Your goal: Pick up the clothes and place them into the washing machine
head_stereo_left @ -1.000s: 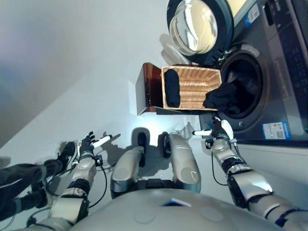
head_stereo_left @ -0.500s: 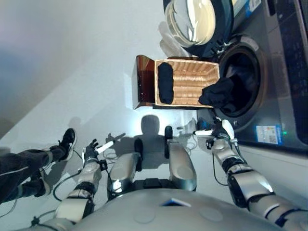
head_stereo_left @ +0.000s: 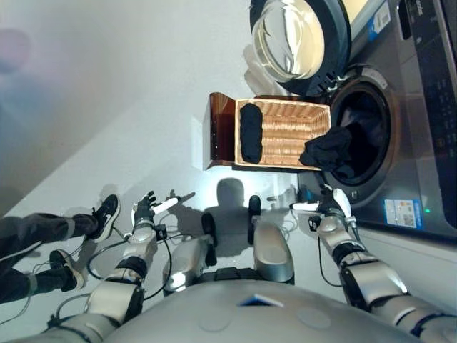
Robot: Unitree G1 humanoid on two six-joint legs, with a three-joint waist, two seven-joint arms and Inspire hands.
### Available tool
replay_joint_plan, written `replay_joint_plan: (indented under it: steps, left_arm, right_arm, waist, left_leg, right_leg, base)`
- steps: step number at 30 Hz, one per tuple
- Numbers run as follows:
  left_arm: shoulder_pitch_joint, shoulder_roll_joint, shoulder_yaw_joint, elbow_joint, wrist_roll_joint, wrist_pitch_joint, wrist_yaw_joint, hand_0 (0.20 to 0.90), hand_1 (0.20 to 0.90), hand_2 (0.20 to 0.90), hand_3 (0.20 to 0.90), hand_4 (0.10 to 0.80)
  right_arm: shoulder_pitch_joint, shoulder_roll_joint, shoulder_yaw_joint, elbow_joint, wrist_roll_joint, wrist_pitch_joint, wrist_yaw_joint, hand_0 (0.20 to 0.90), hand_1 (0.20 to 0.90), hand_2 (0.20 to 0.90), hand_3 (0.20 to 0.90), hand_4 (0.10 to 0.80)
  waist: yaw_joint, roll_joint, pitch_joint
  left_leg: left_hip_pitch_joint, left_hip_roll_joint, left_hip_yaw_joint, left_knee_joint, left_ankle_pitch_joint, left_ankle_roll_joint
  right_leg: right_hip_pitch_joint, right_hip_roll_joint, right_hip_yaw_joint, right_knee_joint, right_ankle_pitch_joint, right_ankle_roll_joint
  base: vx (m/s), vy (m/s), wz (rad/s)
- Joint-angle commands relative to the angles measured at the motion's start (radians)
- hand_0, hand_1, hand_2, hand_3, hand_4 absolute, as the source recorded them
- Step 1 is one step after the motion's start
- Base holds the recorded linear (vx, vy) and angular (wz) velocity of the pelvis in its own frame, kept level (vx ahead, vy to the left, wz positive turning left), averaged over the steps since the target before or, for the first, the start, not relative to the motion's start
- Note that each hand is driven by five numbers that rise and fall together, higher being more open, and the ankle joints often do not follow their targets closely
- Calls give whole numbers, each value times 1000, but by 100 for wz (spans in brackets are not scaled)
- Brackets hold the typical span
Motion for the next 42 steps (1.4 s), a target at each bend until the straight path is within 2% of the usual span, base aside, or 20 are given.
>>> replay_joint_plan:
  steps: [1,3,4,7,10,12,13,14,19,25,29,30,31,32,33,34,35,36,37,42]
  left_arm:
    - [16,69,17,-46,28,-25,6,900,900,900,900,800]
    - [17,77,36,-26,48,-32,6,900,900,900,900,800]
    - [18,77,36,-26,48,-32,6,900,900,900,900,800]
    - [25,81,54,-2,51,-29,15,900,900,900,900,800]
    - [35,74,47,-6,45,-27,16,900,900,900,900,800]
    - [38,69,46,-12,39,-25,23,900,900,900,900,800]
    - [45,62,49,-10,28,-24,29,900,900,900,900,800]
    - [30,54,40,-17,2,-31,30,900,900,900,900,800]
    - [-7,45,-11,-51,6,-34,22,900,900,900,900,800]
    - [-12,49,-18,-85,-1,-42,42,900,900,900,900,800]
    - [-18,57,-11,-76,19,-44,43,900,900,900,900,800]
    - [-18,63,-9,-93,18,-48,45,900,900,900,900,800]
    - [-22,76,-7,-92,12,-44,42,900,900,900,900,800]
    - [-22,77,-6,-91,12,-44,42,900,900,900,900,800]
    - [-28,81,-11,-91,8,-41,38,900,900,900,900,800]
    - [-31,88,-8,-92,8,-39,38,900,900,900,900,800]
    - [-32,87,-7,-89,11,-37,37,900,900,900,900,800]
    - [-33,82,-10,-91,11,-39,36,900,900,900,900,800]
    - [-35,74,-12,-94,3,-41,33,900,900,900,900,800]
    - [-66,60,-40,-112,5,-43,32,900,900,900,900,800]
  right_arm:
    - [-15,-38,-43,-25,22,-5,-31,900,900,900,900,800]
    - [2,-26,-58,-11,31,-7,-26,900,900,900,900,800]
    - [3,-26,-58,-12,31,-7,-26,900,900,900,900,800]
    - [32,-18,-69,-3,30,-3,-20,900,900,900,900,800]
    - [70,-16,-73,3,24,-3,-16,900,900,900,900,800]
    - [89,-7,-73,11,19,-2,-18,900,900,900,900,800]
    - [79,-5,-65,8,14,-1,-18,900,900,900,900,800]
    - [74,-8,-62,22,15,3,-26,900,900,900,900,800]
    - [57,-25,-72,2,34,-10,-44,900,900,900,900,800]
    - [5,-32,-59,-8,35,-14,-55,900,900,900,900,800]
    - [-24,-27,-53,-27,32,-11,-58,900,900,900,900,800]
    - [-32,-29,-47,-32,32,-12,-57,900,900,900,900,800]
    - [-49,-27,-26,-38,27,-8,-55,900,900,900,900,800]
    - [-50,-27,-26,-38,28,-8,-55,900,900,900,900,800]
    - [-54,-24,-23,-41,34,-11,-55,900,900,900,900,800]
    - [-51,-23,-23,-42,37,-12,-55,900,900,900,900,800]
    - [-49,-24,-22,-43,36,-15,-56,900,900,900,900,800]
    - [-53,-25,-18,-38,38,-17,-60,900,900,900,900,800]
    - [-58,-27,-14,-31,39,-19,-63,900,900,900,900,800]
    - [-56,-39,-26,-43,52,-24,-78,900,900,900,900,800]
  waist:
    - [1,-34,25]
    - [-11,-54,13]
    - [-14,-49,15]
    - [-25,-57,12]
    - [-28,-59,5]
    - [-36,-55,-24]
    - [-40,-56,-27]
    - [-44,-40,-35]
    - [-75,-11,-58]
    - [-67,-12,-49]
    - [-69,-24,-22]
    - [-65,-25,-12]
    - [-44,-8,15]
    - [-45,-12,12]
    - [-34,-1,18]
    - [-24,3,12]
    - [-25,-7,-2]
    - [-30,-9,-10]
    - [-26,1,-25]
    - [-49,22,-60]
  left_leg:
    - [36,3,6,146,-169,-44]
    - [86,-17,-22,149,-212,-59]
    - [90,-11,-25,150,-214,-60]
    - [127,18,-42,159,-246,-89]
    - [157,33,-57,158,-258,-98]
    - [162,63,-77,182,-271,-113]
    - [164,63,-76,177,-266,-115]
    - [165,87,-90,158,-238,-125]
    - [163,110,-94,102,-200,-140]
    - [177,76,-82,107,-243,-118]
    - [146,27,-56,120,-257,-100]
    - [133,24,-39,116,-253,-96]
    - [116,45,-10,110,-231,-85]
    - [112,41,-11,109,-228,-84]
    - [100,50,3,104,-211,-81]
    - [92,55,13,100,-208,-82]
    - [77,47,19,103,-202,-91]
    - [66,46,19,104,-192,-96]
    - [63,65,26,108,-173,-111]
    - [96,105,7,47,-127,-140]
  right_leg:
    - [-176,-52,129,117,272,139]
    - [-188,-89,97,-103,276,145]
    - [-177,-85,90,-112,279,145]
    - [-177,-124,83,-275,312,166]
    - [-181,-98,99,-199,283,164]
    - [-168,-71,101,-162,212,141]
    - [-168,-57,105,-143,235,147]
    - [-157,-45,96,-135,203,140]
    - [-166,-41,79,-139,203,139]
    - [-188,-45,118,-126,245,159]
    - [-188,-78,145,-219,340,188]
    - [-204,-76,134,-204,343,183]
    - [-252,-27,50,-34,206,147]
    - [-256,-30,53,-32,206,147]
    - [-262,-15,-9,61,141,122]
    - [-246,-13,-68,82,96,101]
    - [-187,-8,-84,-4,90,85]
    - [-179,13,-55,-40,96,77]
    - [-191,44,-52,-32,73,56]
    - [-180,57,-66,-65,60,56]
  base:
    - [71,53,8]
    - [235,33,-6]
    - [253,-49,6]
    - [235,-86,27]
    - [199,-117,33]
    - [260,-173,54]
    - [275,-232,61]
    - [168,-163,27]
    - [89,-59,24]
    - [19,42,-4]
    - [-61,90,-25]
    - [-230,103,-14]
    - [-203,69,-15]
    - [-238,73,-41]
    - [-101,10,-48]
    - [-61,-32,-41]
    - [31,-76,-23]
    - [124,-116,-23]
    - [141,-116,-25]
    - [101,-95,10]
